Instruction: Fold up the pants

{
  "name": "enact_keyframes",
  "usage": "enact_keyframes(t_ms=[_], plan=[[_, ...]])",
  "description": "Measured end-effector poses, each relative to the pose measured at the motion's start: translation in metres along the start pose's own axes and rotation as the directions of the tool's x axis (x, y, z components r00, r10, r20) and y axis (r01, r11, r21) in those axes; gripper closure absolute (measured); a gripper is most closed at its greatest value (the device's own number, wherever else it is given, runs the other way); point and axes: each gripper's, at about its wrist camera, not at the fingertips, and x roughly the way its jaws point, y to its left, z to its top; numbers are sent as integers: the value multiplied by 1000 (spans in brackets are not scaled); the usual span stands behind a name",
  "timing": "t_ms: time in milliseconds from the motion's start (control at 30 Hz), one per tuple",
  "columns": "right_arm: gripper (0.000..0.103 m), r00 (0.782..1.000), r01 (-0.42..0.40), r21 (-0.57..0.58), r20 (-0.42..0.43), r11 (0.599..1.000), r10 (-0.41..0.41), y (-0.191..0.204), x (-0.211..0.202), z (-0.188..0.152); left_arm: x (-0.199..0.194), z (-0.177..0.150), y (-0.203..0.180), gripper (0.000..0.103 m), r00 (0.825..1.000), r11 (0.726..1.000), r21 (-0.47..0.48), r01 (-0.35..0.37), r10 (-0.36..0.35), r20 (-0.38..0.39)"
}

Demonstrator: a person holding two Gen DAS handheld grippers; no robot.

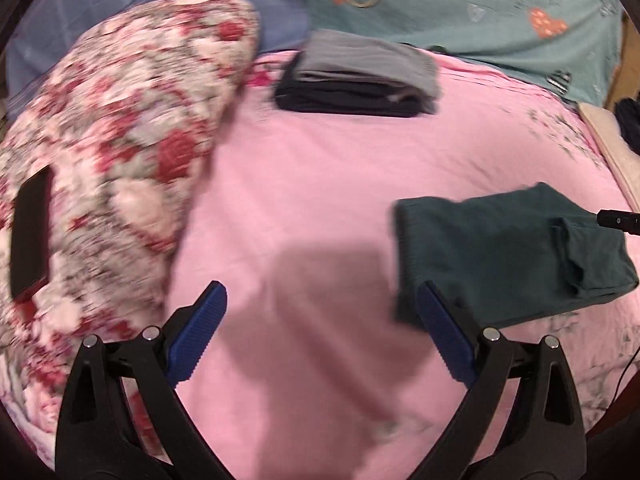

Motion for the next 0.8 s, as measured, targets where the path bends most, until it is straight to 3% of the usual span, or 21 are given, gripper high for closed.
enact_keyframes(t_ms=[200,267,367,500,633,767,800], plan=[[59,988,-153,-169,-9,974,154,127,10,1,-14,-26,60,6,999,991,-126,-51,51,0],[58,969,-245,-265,-26,933,247,181,9,-10,-15,-34,73,6,999,985,-166,-47,47,-8],[56,947,-316,-396,-85,862,308,244,12,-34,-13,-45,82,6,999,980,-197,-41,38,-20],[56,969,-244,-533,-95,810,230,297,32,-56,-10,-51,80,6,1000,978,-207,-23,19,-20],[56,979,-204,-590,-117,781,168,309,55,-62,-6,-49,74,6,1000,980,-200,-7,3,-20],[56,990,-142,-645,-85,751,115,317,65,-61,-1,-44,71,6,1000,980,-199,19,-23,-18],[52,991,-135,-665,-91,734,99,322,68,-62,0,-42,70,6,1000,980,-198,20,-24,-18]])
